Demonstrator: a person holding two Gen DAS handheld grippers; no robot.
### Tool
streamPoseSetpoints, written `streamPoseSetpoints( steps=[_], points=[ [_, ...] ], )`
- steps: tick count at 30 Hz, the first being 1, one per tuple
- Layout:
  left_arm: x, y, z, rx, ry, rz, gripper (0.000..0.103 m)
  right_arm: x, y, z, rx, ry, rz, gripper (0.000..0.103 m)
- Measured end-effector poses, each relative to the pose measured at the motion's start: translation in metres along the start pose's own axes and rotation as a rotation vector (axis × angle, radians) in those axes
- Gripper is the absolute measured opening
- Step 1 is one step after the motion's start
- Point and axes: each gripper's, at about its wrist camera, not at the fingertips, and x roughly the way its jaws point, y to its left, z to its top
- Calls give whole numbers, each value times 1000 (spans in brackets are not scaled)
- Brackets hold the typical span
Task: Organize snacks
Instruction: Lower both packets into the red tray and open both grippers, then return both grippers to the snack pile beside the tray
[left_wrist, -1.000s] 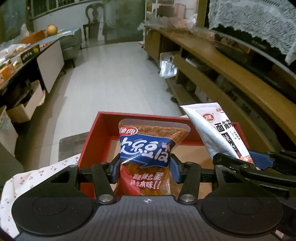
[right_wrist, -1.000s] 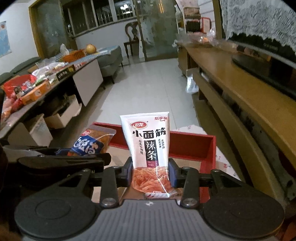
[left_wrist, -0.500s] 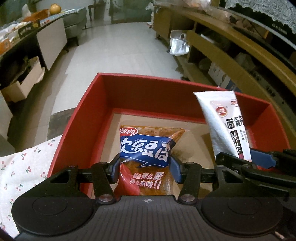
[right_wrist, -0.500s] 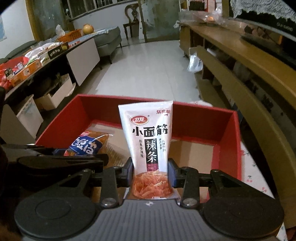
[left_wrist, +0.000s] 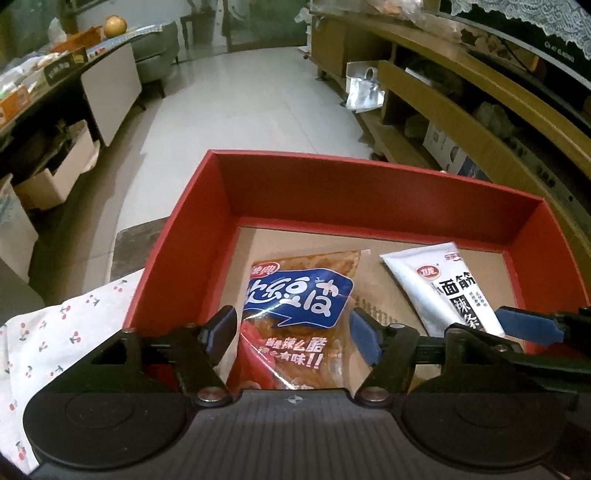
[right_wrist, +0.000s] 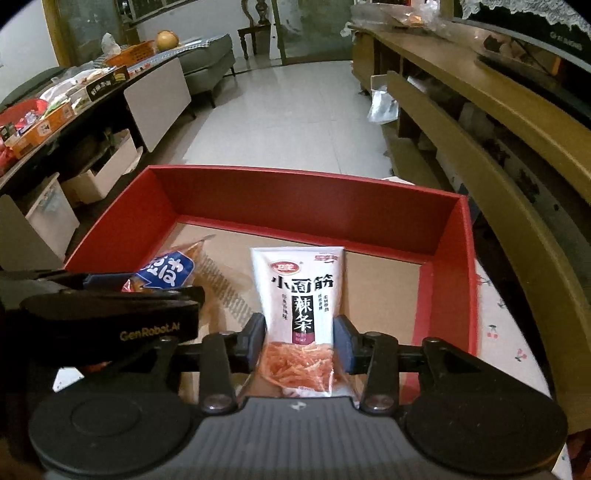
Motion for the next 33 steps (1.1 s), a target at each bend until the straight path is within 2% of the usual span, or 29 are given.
streamPoseSetpoints(
  steps=[6, 12, 18, 27, 33],
  points=[
    [-21, 3, 6, -12, -38, 3, 84, -20, 3, 2, -5, -31, -20, 67],
    [-49, 3, 8, -8, -72, -14, 85, -44, 11, -2, -8, -55, -12, 69],
    [-80, 12, -4, -5, -89, -11, 85, -74, 16, -12, 15, -79, 7, 69],
    [-112, 45, -43, -24, -55, 13, 86, -101, 35, -50, 7, -45, 44, 69],
    [-117, 78, -71, -83, 6, 17, 86, -114, 49, -74, 8, -18, 89, 69]
  ],
)
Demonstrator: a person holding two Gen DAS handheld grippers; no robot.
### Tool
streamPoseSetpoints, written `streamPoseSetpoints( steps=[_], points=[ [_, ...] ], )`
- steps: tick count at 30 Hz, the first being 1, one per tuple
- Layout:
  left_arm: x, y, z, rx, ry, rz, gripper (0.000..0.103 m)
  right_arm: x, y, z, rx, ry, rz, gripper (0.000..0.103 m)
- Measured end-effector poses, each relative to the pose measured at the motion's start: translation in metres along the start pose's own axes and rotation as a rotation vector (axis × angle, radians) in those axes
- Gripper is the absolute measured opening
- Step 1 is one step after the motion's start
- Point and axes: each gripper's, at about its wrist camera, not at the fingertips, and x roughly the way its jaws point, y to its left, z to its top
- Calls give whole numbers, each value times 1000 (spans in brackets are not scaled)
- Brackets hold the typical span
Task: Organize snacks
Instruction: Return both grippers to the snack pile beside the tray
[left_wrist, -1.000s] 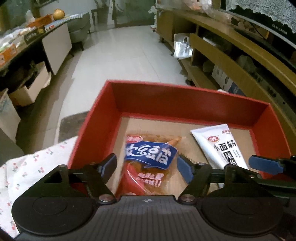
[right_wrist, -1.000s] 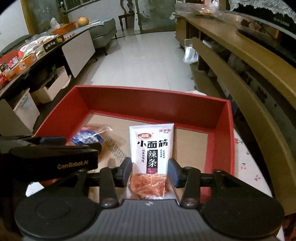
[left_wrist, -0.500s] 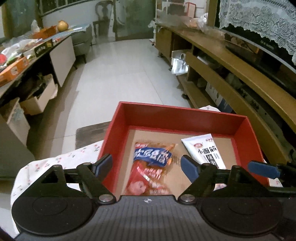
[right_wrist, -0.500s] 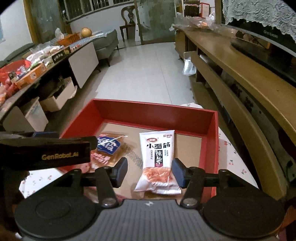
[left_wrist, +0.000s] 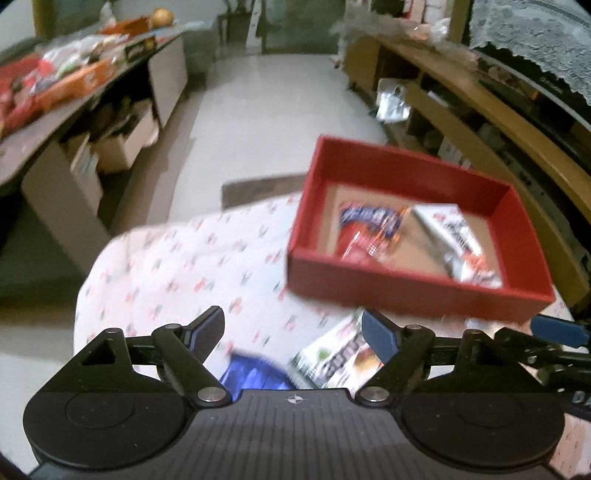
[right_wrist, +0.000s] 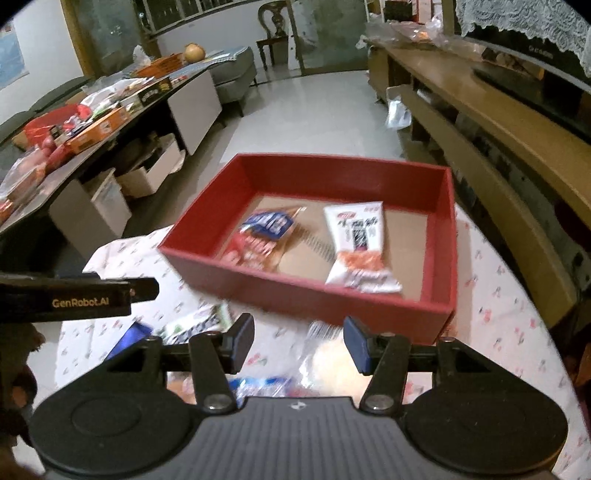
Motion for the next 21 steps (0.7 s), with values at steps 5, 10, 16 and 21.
streamPoseSetpoints(
  steps=[5, 10, 16, 21],
  points=[
    [13, 15, -22, 27, 69, 28, 86, -6, 9, -18, 1, 26, 27, 70],
    [29, 24, -37, 60, 132, 32, 86, -4, 14, -27, -18, 57, 36, 70],
    [51, 19, -44, 119, 171, 36, 89, 3, 10, -30, -9, 86, 30, 71],
    [56, 24, -44, 96, 186, 5, 85, 7, 4, -32, -3, 112, 26, 71]
  ],
)
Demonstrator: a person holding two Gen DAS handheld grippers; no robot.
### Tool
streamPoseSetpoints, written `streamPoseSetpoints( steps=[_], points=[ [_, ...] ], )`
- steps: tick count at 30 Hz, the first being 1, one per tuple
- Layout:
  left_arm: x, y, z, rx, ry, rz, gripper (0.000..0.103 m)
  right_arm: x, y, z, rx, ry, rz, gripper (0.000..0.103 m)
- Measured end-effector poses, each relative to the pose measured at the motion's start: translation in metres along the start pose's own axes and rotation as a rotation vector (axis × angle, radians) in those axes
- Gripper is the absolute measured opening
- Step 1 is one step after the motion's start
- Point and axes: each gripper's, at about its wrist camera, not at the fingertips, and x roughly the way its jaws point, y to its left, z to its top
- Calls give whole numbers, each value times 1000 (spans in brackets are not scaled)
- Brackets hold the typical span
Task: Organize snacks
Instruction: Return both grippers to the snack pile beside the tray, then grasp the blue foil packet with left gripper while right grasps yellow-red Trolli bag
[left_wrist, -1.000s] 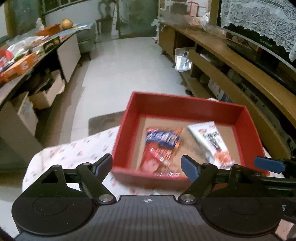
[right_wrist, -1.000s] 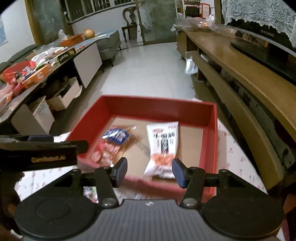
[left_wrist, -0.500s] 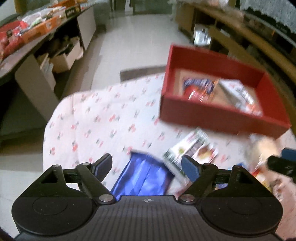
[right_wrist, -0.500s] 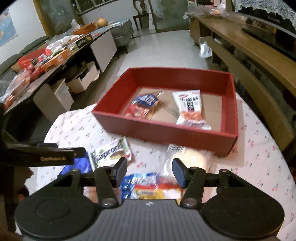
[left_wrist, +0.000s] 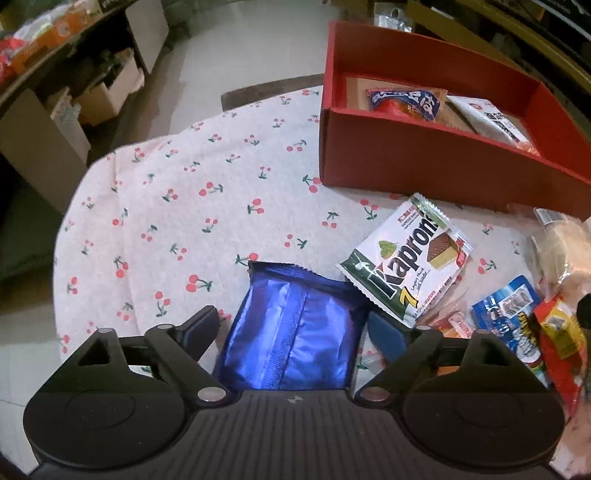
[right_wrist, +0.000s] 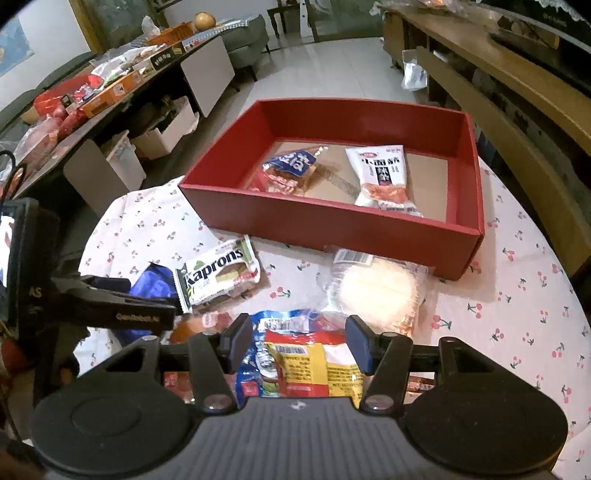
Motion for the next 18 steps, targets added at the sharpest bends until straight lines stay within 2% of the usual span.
streamPoseSetpoints(
  steps=[1, 4, 7, 13, 18],
  points=[
    [-1, 1, 0, -12, 0, -16, 80, 1, -2, 0, 3, 4, -2, 71],
    [-9, -6, -6, 20, -1, -2, 71, 1, -7, -1, 15, 15, -7, 71],
    [-16, -9, -12, 22, 7, 8, 67, -1, -10, -4, 19, 20, -11, 71],
    [-30, -10, -25, -1, 10, -2, 65, -7, -16, -15, 44, 30, -13, 74],
    [-46, -4, -35, -37, -4, -38, 64, -1, -15, -22, 34, 53, -14, 76]
  ],
)
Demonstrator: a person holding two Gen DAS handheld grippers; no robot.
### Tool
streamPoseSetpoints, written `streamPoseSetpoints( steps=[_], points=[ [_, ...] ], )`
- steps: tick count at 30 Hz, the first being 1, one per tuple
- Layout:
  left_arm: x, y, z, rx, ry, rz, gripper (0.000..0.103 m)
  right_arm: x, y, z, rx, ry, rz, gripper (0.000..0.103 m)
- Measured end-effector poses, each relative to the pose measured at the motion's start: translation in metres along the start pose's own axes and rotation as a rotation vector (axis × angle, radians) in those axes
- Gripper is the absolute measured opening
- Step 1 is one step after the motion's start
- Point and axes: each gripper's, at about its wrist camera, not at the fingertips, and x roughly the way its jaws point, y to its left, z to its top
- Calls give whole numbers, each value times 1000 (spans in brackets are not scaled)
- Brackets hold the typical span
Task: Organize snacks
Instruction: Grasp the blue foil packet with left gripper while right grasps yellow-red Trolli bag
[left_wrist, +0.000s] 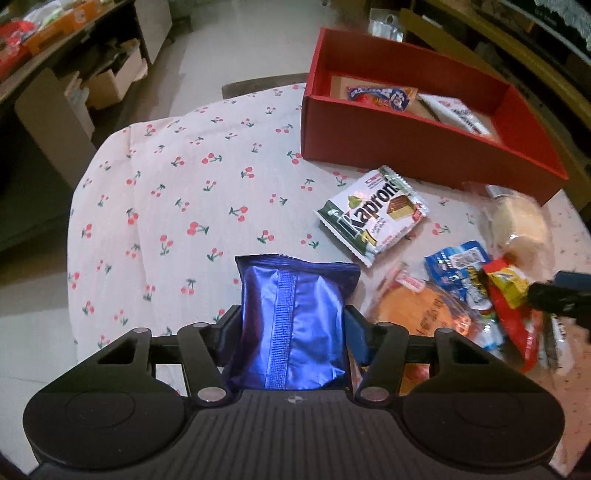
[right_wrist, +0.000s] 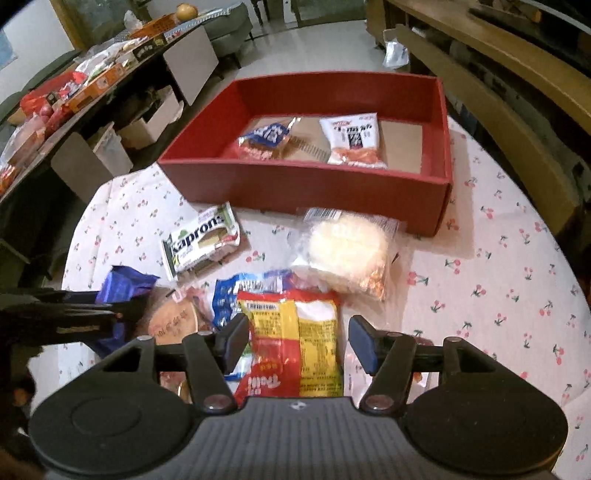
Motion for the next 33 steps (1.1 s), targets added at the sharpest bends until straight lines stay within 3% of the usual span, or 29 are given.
streamPoseSetpoints(
  steps=[11, 18, 24, 26, 28, 29, 33],
  points=[
    [8, 9, -10, -72, 46, -21, 67, 32, -5, -4, -3, 78, -11, 88],
    [17, 3, -15, -44, 59, 14, 85, 32, 1, -3, -23, 89, 23, 88],
    [22, 2, -17, -40, 52, 52, 94, 35, 3, -4, -45, 88, 11, 88],
    [20, 3, -18, -51, 43, 50, 89, 35, 3, -4, -43, 81, 7, 84],
    [16, 2, -17, -52, 34, 51, 76, 33, 4, -3, -52, 77, 21, 73],
    [14, 2, -17, -53, 31, 57, 69, 32, 6, -3, -60, 78, 18, 73],
    [10, 2, -19, -68, 32, 50, 66, 28, 12, -7, -104, 67, -1, 70]
  ],
)
